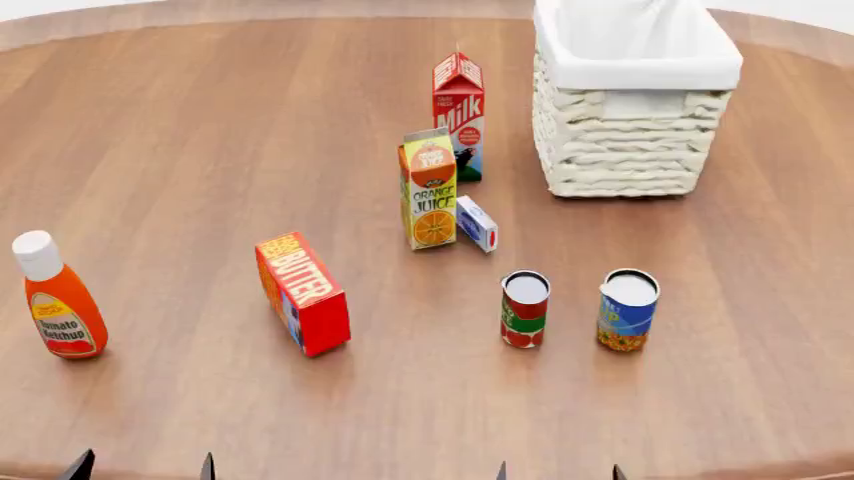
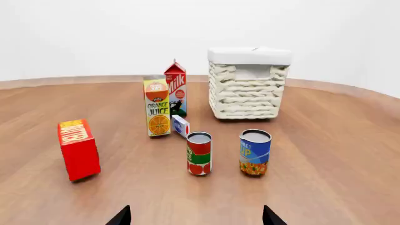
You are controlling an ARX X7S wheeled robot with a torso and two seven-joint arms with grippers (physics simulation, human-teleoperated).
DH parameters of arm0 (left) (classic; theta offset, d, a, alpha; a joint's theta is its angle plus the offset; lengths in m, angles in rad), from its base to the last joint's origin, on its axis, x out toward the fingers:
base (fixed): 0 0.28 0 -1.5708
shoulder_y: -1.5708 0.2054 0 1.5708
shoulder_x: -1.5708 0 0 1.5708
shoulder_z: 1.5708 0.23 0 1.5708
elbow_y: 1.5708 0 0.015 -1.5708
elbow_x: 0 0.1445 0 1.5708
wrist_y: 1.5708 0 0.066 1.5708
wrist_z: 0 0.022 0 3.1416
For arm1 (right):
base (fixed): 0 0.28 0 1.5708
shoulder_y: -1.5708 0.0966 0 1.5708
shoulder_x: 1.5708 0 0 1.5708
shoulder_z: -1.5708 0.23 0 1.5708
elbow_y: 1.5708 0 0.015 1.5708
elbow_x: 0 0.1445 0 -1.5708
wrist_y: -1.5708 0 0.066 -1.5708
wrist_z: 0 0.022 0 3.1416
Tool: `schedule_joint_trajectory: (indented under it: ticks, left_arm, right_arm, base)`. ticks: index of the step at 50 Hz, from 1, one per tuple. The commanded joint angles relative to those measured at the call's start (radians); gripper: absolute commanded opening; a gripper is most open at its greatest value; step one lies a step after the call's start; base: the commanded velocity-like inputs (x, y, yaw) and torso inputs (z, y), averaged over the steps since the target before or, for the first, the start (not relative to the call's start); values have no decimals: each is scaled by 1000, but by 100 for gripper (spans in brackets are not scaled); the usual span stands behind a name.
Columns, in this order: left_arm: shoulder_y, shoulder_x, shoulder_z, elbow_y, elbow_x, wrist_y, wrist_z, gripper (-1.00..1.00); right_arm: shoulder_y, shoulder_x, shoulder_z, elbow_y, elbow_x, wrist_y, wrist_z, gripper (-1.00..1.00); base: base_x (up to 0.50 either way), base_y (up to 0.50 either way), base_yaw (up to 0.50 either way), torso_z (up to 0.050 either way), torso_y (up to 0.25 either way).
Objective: Pick up the alphabet soup and the tomato sauce, and put them in the basket.
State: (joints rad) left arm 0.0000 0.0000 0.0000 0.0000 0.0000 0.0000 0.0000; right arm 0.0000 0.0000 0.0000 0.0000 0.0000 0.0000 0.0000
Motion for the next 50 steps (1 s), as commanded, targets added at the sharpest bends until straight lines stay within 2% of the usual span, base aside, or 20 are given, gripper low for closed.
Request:
schedule_joint_trajectory:
  ticks: [1,3,4,6,13,15,18,21,25,27,30,34,36,37,50]
  left_arm:
    - [0,-15,17,10,-15,-10,-17,100]
    - [2,-25,26,1,-26,1,-24,100]
    - [5,-30,30,2,-30,2,-24,100]
    - [6,-37,35,8,-33,-1,-33,100]
    - [12,-57,49,65,-39,-18,-56,100]
    - [28,-71,51,184,-24,-46,-67,100]
    - [68,-102,30,548,34,-161,-99,100]
    - [72,-123,30,830,100,-300,-105,100]
    - [82,-143,36,1020,152,-406,-92,100]
    - [99,-136,22,1046,160,-405,-75,100]
    - [131,-16,-52,1047,218,-315,72,100]
    - [124,-2,-89,1047,205,-313,103,100]
    - [118,-2,-90,1047,214,-315,97,100]
    - [118,-2,-91,1047,209,-315,96,100]
    - [74,-6,-34,1046,251,-379,86,100]
  right_arm:
    - [1,36,-45,-9,36,9,45,100]
    - [-9,46,-60,-13,28,-11,45,100]
    - [-7,46,-62,46,34,-71,42,100]
    - [-12,52,-67,-13,38,-22,48,100]
    - [-3,63,-72,-17,45,-52,71,100]
    - [-7,72,-66,-175,39,6,89,100]
    - [-23,91,-43,-513,40,117,115,100]
    - [-7,106,-13,-750,71,230,129,100]
    - [20,123,45,-919,155,360,141,100]
    - [22,130,68,-969,182,387,148,100]
    - [10,157,89,-1046,225,401,174,100]
    - [-1,454,-41,-1047,329,269,487,100]
    - [50,620,-117,-1047,415,235,663,100]
    - [65,664,-145,-1047,429,220,711,100]
    - [68,666,-177,-978,409,190,717,100]
  base:
    - [0,0,0,0,0]
    - [0,0,0,0,0]
    - [0,0,0,0,0]
    - [0,0,0,0,0]
    - [0,0,0,0,0]
    - [0,0,0,0,0]
    - [0,0,0,0,0]
    - [0,0,0,0,0]
    - [0,0,0,0,0]
    - [0,0,0,0,0]
    - [0,0,0,0,0]
    - [0,0,0,22,16]
    - [0,0,0,50,42]
    - [0,0,0,50,41]
    - [0,0,0,50,42]
